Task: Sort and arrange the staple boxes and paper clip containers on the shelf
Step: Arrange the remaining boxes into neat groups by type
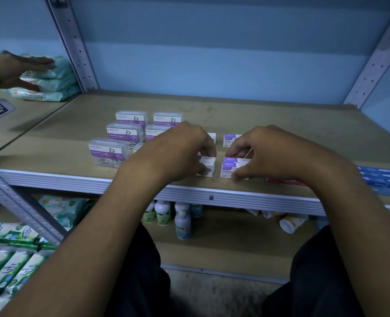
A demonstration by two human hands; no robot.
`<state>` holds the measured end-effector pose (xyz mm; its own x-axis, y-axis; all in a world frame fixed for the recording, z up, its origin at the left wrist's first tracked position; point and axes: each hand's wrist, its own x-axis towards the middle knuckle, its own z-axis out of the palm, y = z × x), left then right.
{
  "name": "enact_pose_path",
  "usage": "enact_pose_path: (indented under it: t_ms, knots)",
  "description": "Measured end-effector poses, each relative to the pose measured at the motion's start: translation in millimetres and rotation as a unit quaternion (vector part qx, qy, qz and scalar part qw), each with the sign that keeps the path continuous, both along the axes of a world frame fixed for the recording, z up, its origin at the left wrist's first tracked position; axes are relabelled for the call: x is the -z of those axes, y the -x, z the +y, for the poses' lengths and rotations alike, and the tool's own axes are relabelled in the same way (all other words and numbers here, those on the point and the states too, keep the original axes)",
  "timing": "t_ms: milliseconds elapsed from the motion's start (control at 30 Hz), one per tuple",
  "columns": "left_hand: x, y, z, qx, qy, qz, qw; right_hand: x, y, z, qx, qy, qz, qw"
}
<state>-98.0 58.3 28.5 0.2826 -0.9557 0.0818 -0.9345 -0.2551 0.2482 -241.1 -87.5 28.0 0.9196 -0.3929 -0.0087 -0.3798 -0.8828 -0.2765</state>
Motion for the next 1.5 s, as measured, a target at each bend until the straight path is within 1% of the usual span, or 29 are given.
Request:
enact_pose_path:
  t_ms: [300, 567, 833, 1133, 1200, 1300, 1433, 1500]
  knots:
    - [2, 3, -7, -0.005, 0.030, 0.012, 0.999, 2, -2, 6, 0.001, 0.012, -0.009, 1.000]
    - [0, 7, -12, -0.007, 0.029, 0.006, 1.000, 3, -5, 9, -0.010, 0.045, -0.015, 0.999]
    - [1, 6, -17, -0.013, 0.020, 0.003, 1.000, 8, -7, 13, 0.011, 0.043, -0.024, 0.999]
    - [3, 4, -15, -0.004, 0.024, -0.008, 1.000, 3, -4, 15, 0.020, 0.022, -0.003, 1.000]
    - [3, 3, -13, 0.002, 0.029, -0.002, 1.000, 0, -1, 12, 0.025, -0.005, -0.015, 1.000]
    - [1, -1, -12, -0.002, 0.064, 0.011, 0.998, -4, 3, 5, 0.045, -0.043, -0.058, 0.996]
    - [0, -6, -16, -0.013, 0.115, 0.004, 0.993, -3, 2, -9, 0.059, -0.030, -0.136, 0.989]
    - [1, -8, -21, -0.022, 0.130, -0.007, 0.991, 0, -2, -15, 0.062, -0.022, -0.151, 0.986]
